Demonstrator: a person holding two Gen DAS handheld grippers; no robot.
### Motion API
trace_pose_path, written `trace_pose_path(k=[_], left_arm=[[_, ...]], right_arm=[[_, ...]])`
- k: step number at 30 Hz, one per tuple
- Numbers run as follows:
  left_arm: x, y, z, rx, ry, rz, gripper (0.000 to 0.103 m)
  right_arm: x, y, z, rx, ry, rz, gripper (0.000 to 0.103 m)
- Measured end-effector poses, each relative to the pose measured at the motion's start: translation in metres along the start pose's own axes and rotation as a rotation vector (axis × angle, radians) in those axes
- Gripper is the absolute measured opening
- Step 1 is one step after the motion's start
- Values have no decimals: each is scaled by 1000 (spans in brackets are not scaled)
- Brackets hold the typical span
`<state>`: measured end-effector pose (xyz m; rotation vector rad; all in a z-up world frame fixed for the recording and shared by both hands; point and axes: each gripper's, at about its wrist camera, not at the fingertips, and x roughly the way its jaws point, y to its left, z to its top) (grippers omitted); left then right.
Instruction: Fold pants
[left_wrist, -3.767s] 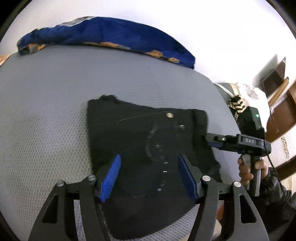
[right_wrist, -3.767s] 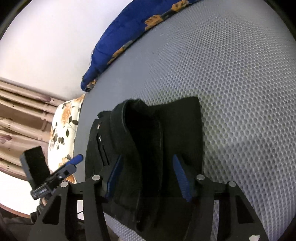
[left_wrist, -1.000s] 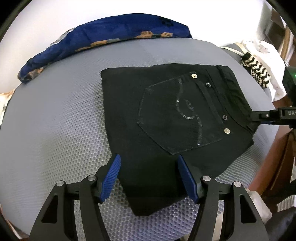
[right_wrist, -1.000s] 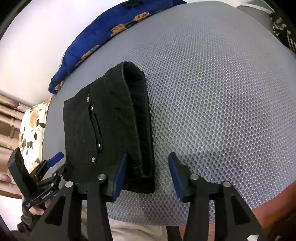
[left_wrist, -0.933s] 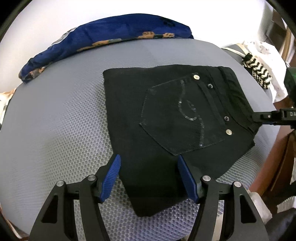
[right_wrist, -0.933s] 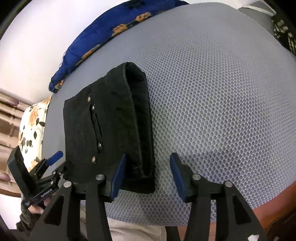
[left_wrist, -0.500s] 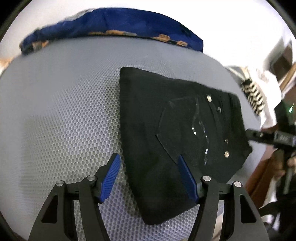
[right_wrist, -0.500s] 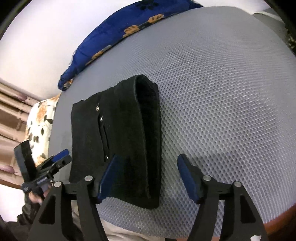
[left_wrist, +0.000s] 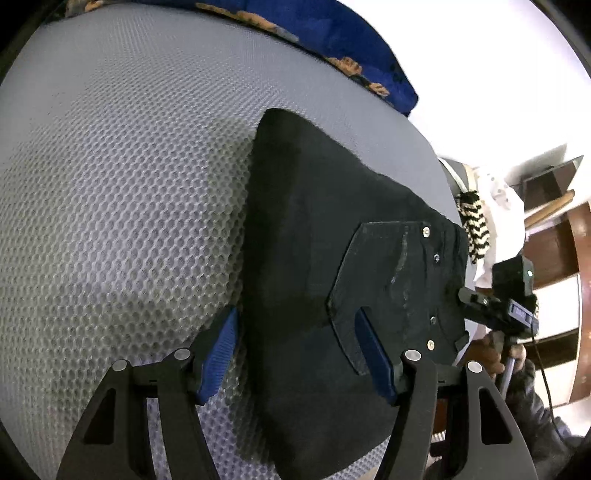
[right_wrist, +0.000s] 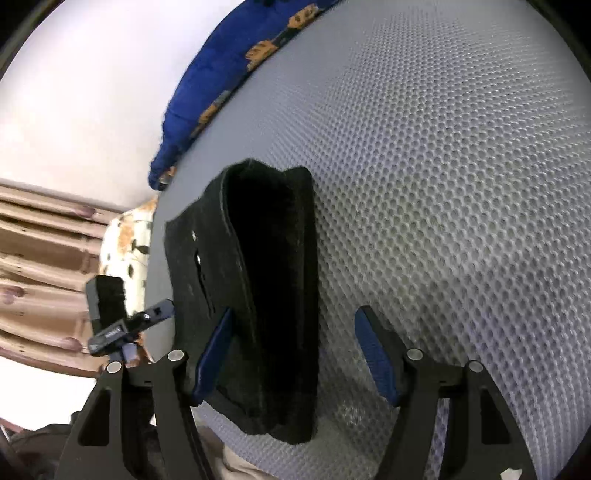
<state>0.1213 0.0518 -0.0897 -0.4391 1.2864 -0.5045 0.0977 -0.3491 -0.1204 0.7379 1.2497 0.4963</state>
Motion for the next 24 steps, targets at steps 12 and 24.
trace_pose_path(k=[12, 24], left_arm=[[20, -3, 23, 9, 23, -195, 70], [-8, -19, 21, 19, -64, -53, 18]], right_arm=[[40, 6, 22, -28, 92, 167, 44], [24, 64, 12, -13, -23, 48, 25]])
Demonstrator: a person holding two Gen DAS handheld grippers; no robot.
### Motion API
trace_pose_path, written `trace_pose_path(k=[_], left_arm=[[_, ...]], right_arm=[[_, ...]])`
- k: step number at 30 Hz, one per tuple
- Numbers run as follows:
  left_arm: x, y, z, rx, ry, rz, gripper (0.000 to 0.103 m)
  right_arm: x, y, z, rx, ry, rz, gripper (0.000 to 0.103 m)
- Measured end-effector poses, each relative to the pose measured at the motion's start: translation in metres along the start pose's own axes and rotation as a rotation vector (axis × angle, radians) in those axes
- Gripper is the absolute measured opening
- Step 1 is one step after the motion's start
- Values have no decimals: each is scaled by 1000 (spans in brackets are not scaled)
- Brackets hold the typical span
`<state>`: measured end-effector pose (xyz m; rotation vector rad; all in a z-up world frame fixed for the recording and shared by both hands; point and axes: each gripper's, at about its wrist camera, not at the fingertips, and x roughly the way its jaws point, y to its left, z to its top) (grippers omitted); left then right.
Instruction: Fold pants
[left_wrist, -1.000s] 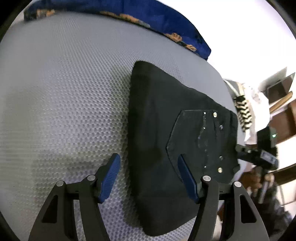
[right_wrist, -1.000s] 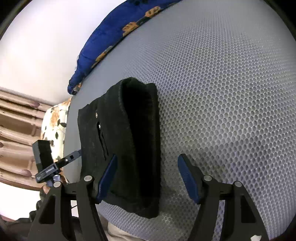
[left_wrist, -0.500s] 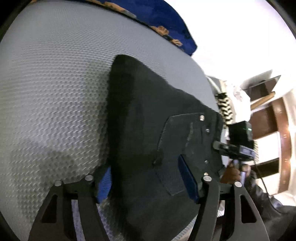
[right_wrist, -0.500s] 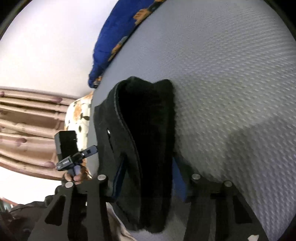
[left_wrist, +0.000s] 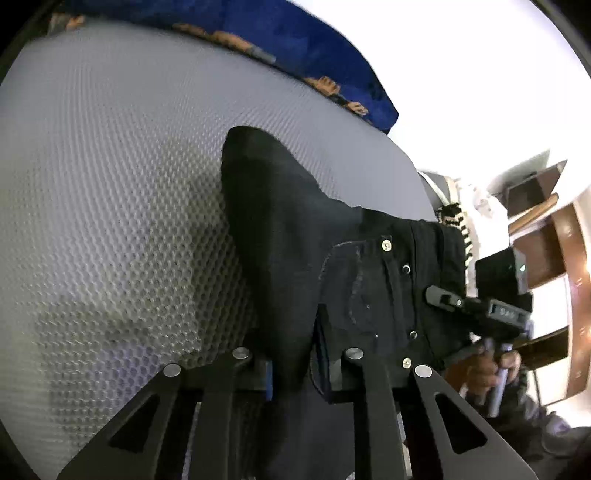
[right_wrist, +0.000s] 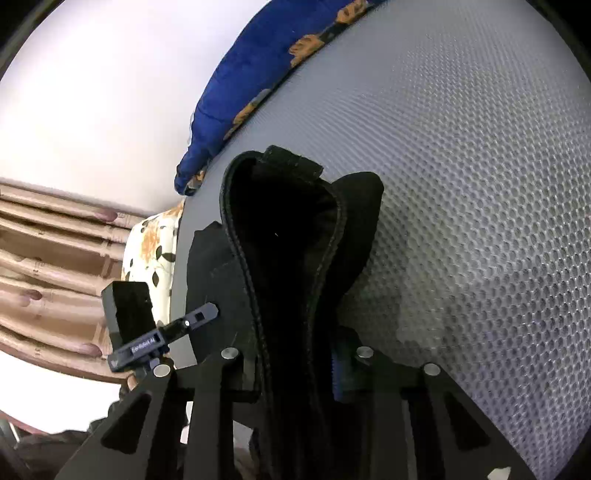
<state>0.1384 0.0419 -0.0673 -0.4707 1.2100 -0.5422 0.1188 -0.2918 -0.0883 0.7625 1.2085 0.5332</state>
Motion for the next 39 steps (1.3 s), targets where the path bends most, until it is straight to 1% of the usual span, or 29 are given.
trace_pose_path(k=[3, 6, 8, 11, 16, 19, 22, 23, 27, 28, 30, 31, 32, 33, 34, 35, 37, 39], left_arm=[[-16, 2, 12, -2, -28, -3, 18], [-33, 8, 32, 12, -67, 29, 18], [-45, 14, 46, 16, -95, 54, 18], [-57, 27, 68, 19, -131, 89, 18], [-70, 51, 107, 17, -168, 128, 18], [-69, 62, 122, 17, -176, 143, 18], [-59, 69, 137, 8, -176, 155, 18], [-60, 77, 140, 9, -174, 163, 18], [-42, 94, 152, -12, -158, 179, 18], [-38, 98, 152, -21, -150, 181, 18], [-27, 109, 148, -34, -136, 206, 21], [-24, 112, 145, -34, -138, 223, 27], [-22, 115, 142, -34, -146, 245, 37], [-21, 118, 139, -40, -155, 272, 41], [-19, 122, 135, -56, -160, 297, 47], [-19, 122, 130, -61, -160, 302, 49], [-19, 122, 122, -54, -185, 304, 51], [-19, 116, 114, -34, -197, 350, 53]], right_arm=[[6, 18, 11, -14, -4, 3, 24], [21, 36, 30, -41, -9, 17, 24], [35, 48, 49, -63, -11, 25, 24], [52, 57, 76, -80, -13, 30, 24], [82, 77, 117, -108, -12, 19, 23], [95, 84, 134, -124, -10, 2, 23], [109, 86, 146, -134, -4, -21, 23], [113, 86, 149, -135, -2, -27, 23], [132, 81, 155, -131, -2, -60, 23], [137, 79, 155, -135, -4, -86, 23], [146, 75, 150, -146, -8, -155, 26], [148, 74, 148, -158, -12, -178, 33], [150, 73, 146, -169, -17, -214, 42], [151, 71, 142, -177, -21, -247, 45], [151, 69, 138, -185, -23, -264, 48], [150, 69, 134, -196, -26, -268, 47], [147, 69, 126, -226, -32, -289, 47], [143, 71, 117, -243, -44, -316, 48]])
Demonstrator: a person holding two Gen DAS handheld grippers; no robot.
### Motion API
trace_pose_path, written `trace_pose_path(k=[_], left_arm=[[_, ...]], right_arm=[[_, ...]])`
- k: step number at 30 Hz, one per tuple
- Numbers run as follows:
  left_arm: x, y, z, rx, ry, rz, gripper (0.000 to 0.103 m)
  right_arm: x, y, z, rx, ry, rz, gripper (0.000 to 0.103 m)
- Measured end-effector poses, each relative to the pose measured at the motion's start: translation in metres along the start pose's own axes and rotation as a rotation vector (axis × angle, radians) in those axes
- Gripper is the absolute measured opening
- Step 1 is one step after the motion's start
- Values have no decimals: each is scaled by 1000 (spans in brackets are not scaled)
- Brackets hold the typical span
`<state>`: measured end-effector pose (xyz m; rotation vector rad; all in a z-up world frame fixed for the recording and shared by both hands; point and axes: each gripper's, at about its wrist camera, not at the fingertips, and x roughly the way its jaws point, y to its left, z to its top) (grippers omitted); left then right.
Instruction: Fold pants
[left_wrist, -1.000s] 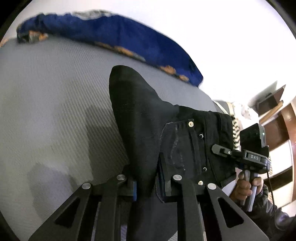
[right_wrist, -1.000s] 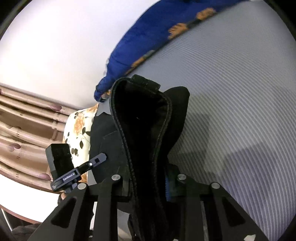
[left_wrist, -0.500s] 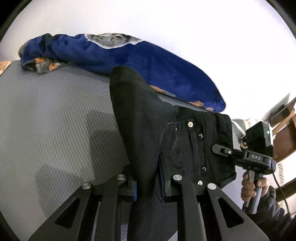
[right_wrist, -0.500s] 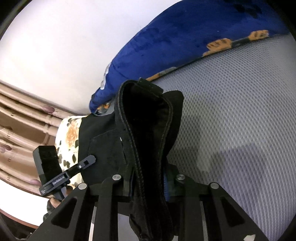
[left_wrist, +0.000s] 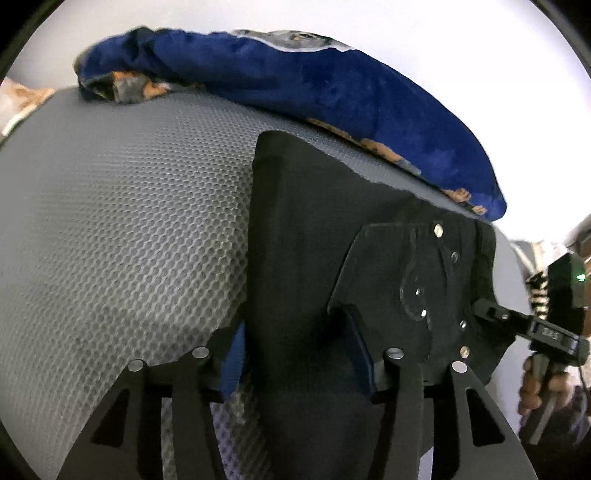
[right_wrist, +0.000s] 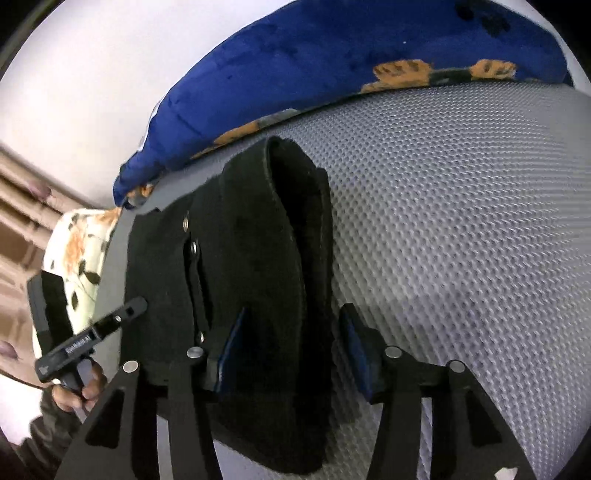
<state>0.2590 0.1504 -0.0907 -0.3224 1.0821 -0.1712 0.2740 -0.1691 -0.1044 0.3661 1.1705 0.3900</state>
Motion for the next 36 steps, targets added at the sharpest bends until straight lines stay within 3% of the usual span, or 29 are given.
trace_pose_path(k=[2, 8, 18, 29, 36], left_arm=[[-4, -7, -7, 19, -16, 67, 56], [-32, -33, -29, 93, -66, 230, 57], [-94, -58, -75, 131, -142, 316, 61], [-141, -81, -118, 162, -240, 401, 61], [-155, -90, -138, 165, -268, 404, 61]], right_arm=[[-5, 3, -7, 3, -15, -19, 52], [-29, 18, -21, -13, -59, -66, 53], [-75, 55, -74, -116, -134, -162, 55], [-103, 111, -117, -255, -248, -240, 77], [-113, 127, -135, -277, -283, -253, 82]])
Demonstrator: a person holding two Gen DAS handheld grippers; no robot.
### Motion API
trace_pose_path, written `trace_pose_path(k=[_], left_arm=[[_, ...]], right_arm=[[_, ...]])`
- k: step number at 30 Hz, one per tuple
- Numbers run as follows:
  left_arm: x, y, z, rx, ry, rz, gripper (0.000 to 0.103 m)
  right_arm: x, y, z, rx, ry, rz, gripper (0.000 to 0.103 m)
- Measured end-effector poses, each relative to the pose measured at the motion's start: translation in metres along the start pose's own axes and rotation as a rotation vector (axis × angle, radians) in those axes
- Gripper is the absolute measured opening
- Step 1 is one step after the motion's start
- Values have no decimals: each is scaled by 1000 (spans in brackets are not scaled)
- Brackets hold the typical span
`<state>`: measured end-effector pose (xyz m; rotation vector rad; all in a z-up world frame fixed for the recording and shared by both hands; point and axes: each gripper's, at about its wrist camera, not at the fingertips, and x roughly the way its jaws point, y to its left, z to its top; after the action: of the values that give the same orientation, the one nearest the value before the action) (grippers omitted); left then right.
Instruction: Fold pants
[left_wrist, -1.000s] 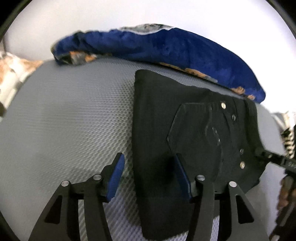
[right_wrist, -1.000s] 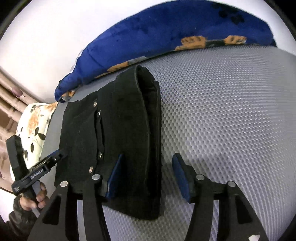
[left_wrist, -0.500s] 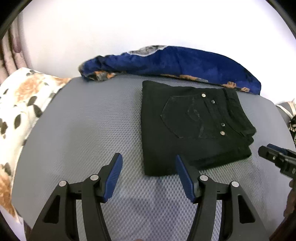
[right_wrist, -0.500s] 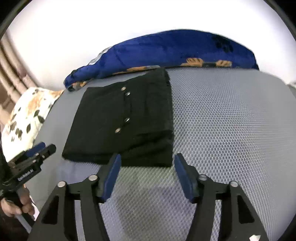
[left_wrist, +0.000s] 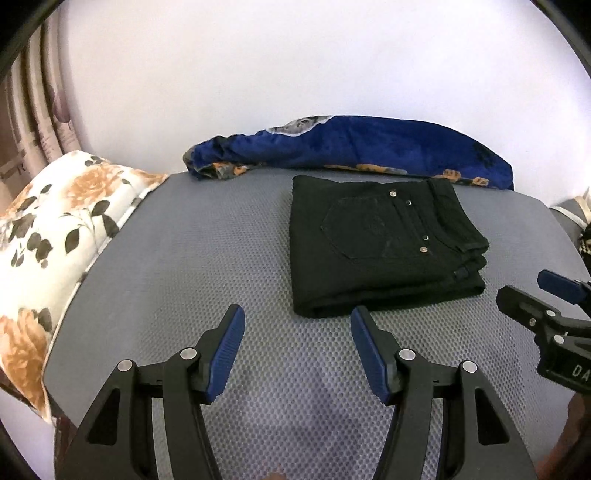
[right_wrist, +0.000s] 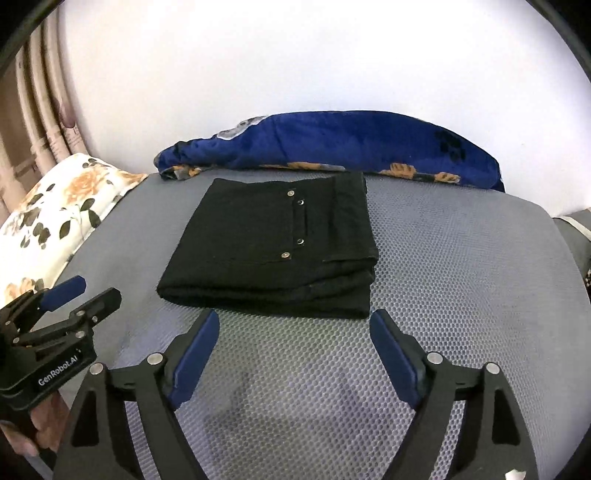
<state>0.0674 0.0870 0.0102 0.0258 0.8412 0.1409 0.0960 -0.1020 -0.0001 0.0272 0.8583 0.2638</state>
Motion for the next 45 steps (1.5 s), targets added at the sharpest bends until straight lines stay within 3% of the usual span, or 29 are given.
trace_pose_path(k=[17, 45], left_arm=[[-17, -4, -6, -5, -35, 22, 61], [-8, -4, -9, 16, -26, 52, 61]], right_arm=[[-11, 5, -11, -4, -27, -19, 86], [-5, 9, -13, -11, 1, -8, 86]])
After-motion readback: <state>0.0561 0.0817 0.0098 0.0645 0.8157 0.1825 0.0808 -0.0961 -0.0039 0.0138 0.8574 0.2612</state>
